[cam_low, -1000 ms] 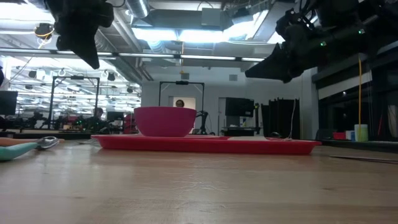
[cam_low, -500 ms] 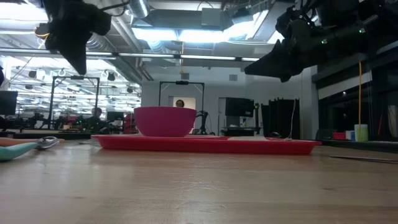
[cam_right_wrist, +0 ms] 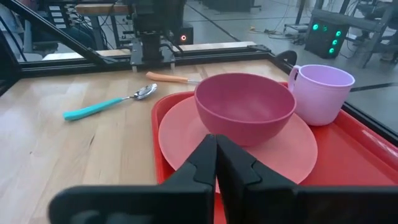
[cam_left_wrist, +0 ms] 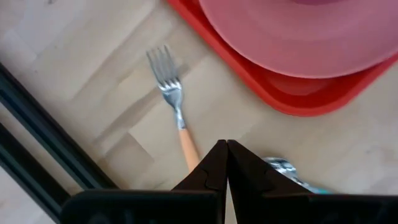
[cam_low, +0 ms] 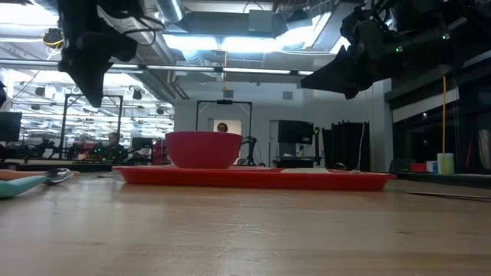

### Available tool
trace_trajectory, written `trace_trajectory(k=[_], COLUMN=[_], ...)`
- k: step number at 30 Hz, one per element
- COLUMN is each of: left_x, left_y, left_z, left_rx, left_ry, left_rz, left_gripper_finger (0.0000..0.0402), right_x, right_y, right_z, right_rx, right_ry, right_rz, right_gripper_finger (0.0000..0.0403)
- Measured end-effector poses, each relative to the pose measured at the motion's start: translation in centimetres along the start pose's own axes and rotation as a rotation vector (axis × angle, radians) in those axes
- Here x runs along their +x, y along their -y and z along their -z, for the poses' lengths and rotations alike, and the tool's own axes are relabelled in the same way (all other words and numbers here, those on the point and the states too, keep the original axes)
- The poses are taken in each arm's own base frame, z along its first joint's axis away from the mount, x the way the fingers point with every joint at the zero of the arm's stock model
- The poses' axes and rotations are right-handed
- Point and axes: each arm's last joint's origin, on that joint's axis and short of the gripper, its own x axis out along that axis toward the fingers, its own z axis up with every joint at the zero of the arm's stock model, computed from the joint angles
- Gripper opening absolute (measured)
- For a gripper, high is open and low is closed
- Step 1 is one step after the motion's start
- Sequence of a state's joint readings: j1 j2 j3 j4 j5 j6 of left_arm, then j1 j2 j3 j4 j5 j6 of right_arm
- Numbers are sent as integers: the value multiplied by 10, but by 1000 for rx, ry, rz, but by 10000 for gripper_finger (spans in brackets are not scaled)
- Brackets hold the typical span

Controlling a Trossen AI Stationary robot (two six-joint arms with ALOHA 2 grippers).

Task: Set up tray
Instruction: Put the orange fork on the brown napkin

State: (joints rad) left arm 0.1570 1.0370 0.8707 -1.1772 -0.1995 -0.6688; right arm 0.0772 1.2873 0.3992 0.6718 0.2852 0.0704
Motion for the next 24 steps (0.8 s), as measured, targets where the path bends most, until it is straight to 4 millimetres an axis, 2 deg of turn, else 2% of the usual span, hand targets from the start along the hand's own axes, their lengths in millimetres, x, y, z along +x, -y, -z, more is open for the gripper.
trace_trajectory(k=[8,12,19,24], left_x=[6,8,10,25], left_y=[-30,-40,-51,-54], left_z=[-20,-34,-56,-78], left_rx=[64,129,322,402], left_ry=[-30,61,218,104], left_rz=[36,62,54,48], left_gripper_finger=[4,4,4,4], right_x=[0,1,2,3], right_y=[0,3,10,14], right_z=[0,-1,-3,-4], right_rx=[-28,-54,-86,-82], right_ry=[1,7,24,24], right_rz=[1,12,43,61], right_gripper_finger=[14,19,6,16])
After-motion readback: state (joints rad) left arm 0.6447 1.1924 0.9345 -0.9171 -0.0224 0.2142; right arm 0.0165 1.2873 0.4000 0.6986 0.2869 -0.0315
